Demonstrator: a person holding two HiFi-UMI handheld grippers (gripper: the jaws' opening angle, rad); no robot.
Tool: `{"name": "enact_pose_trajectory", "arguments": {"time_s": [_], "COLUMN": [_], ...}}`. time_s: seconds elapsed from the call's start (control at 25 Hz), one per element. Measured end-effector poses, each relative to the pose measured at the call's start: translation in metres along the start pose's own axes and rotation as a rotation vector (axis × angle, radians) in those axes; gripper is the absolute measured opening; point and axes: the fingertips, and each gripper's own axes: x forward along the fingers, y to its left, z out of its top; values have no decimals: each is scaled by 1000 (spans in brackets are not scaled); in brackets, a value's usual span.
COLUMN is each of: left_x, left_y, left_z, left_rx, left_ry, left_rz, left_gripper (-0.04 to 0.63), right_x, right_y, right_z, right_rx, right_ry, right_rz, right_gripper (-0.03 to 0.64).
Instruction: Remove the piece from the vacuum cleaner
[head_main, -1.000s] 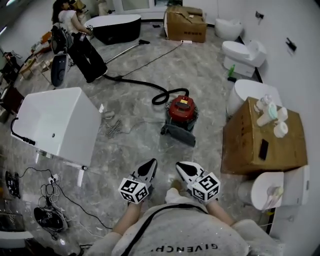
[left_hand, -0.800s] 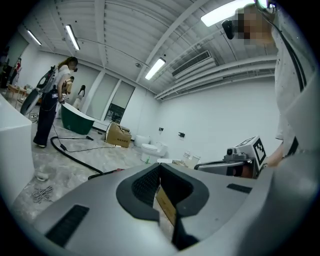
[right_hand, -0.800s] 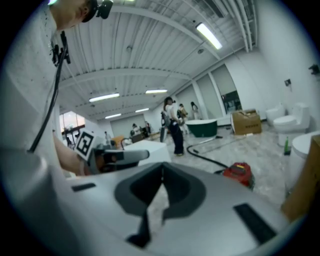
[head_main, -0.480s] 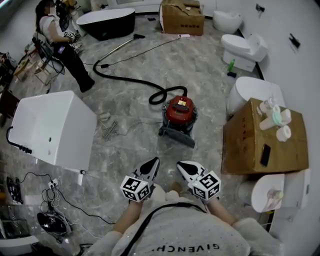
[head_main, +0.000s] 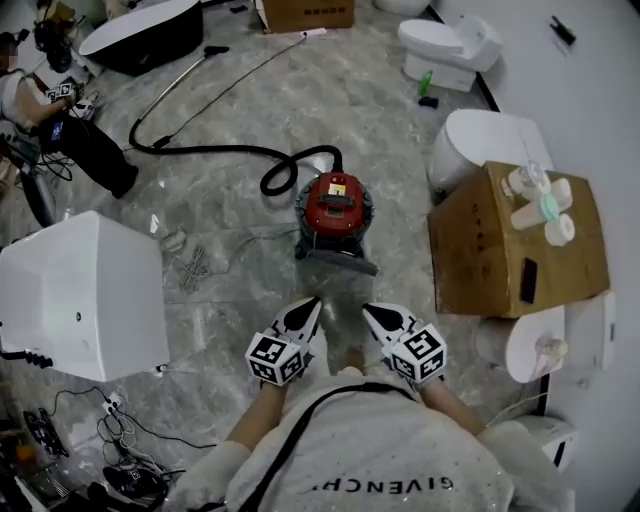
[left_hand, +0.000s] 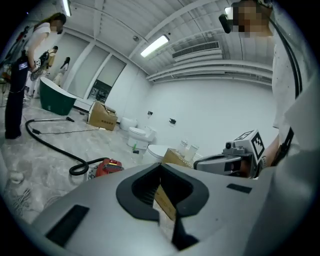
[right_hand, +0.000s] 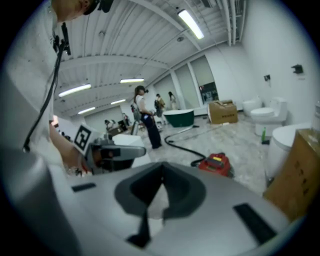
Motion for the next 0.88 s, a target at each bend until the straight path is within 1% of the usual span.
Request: {"name": "enact_pose_trajectory", "arguments": {"time_s": [0.08,0.24,0.32,0.4,0.48,0.6,0.72,0.8,0.88], "left_x": [13,34,44,55,68,89,106,118,133], "left_y": [21,60,76,89,99,112,120,126,133], "left_z": [11,25,25,19,9,-12,-42,-62,-84], "left_rx": [18,46,51,40,21,2,-47,-77,-84], "left_ry": [34,104,137,170,199,236,274,295,314], "left_rz": [-43,-123,-152,-179,-210,-250,-253,-248,-251], "left_gripper": [23,23,23,23,23,23,23,23,23], "right_x": [19,58,76,91,105,127,141,148,156], "right_y": [-13,-32,-39,-43,-49,-58,-66,-76,-92], "right_z": [7,24,28,28,24,6,-15,-30,-48], "right_rx": [11,36,44,46,42,40,72,113,150], "right_ry": [12,30,50,70,89,121,152,148,137], "right_rz": [-42,-95,-114,-127,-134,-141,-149,-166,-195], "right_gripper": [14,14,14,14,14,14,15,14,14]}}
